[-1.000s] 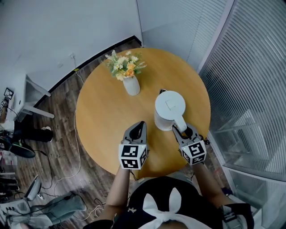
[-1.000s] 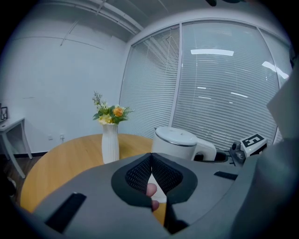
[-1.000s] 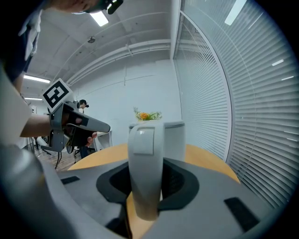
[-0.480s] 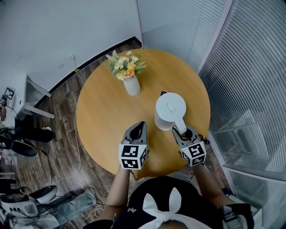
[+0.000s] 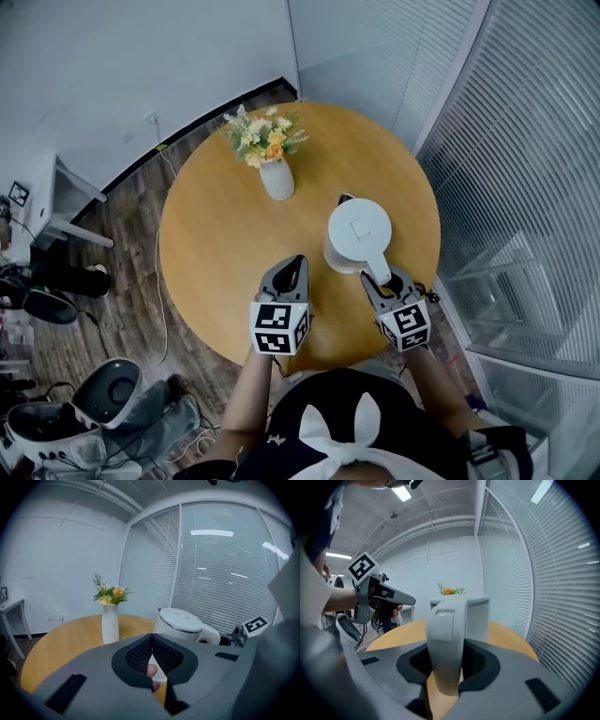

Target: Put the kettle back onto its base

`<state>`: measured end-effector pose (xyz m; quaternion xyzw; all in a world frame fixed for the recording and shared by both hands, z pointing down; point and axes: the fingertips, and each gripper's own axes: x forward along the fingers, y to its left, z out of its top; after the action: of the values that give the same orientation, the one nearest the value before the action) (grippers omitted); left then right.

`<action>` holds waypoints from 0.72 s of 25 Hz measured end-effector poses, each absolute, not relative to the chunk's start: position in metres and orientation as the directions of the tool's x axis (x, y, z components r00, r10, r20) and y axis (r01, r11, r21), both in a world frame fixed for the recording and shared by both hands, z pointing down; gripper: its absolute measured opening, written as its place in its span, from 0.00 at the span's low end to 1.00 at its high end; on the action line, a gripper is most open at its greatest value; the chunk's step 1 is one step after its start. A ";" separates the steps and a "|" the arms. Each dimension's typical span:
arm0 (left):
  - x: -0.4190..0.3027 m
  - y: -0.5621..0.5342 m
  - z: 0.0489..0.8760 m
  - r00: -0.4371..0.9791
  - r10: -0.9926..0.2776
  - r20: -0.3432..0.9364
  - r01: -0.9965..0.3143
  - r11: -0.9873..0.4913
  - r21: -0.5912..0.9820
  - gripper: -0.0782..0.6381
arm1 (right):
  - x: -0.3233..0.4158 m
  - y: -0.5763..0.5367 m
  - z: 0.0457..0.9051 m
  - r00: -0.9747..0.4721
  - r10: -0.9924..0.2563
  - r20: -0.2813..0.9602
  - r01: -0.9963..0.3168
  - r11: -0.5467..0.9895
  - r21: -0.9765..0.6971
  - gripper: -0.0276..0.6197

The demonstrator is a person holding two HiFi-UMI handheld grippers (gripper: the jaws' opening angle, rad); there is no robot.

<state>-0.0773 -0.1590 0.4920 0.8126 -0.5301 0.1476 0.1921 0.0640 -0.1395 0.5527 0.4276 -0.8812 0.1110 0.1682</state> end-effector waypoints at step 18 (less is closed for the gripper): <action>-0.074 -0.157 0.491 0.406 -0.797 0.447 -0.913 -0.378 0.155 0.14 | 0.072 -0.131 0.557 -0.594 -0.664 0.453 -0.758 0.651 -0.039 0.24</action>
<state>-0.0744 -0.1570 0.4907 0.8162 -0.5238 0.1506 0.1916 0.0722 -0.1306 0.5570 0.4015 -0.8855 0.1144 0.2040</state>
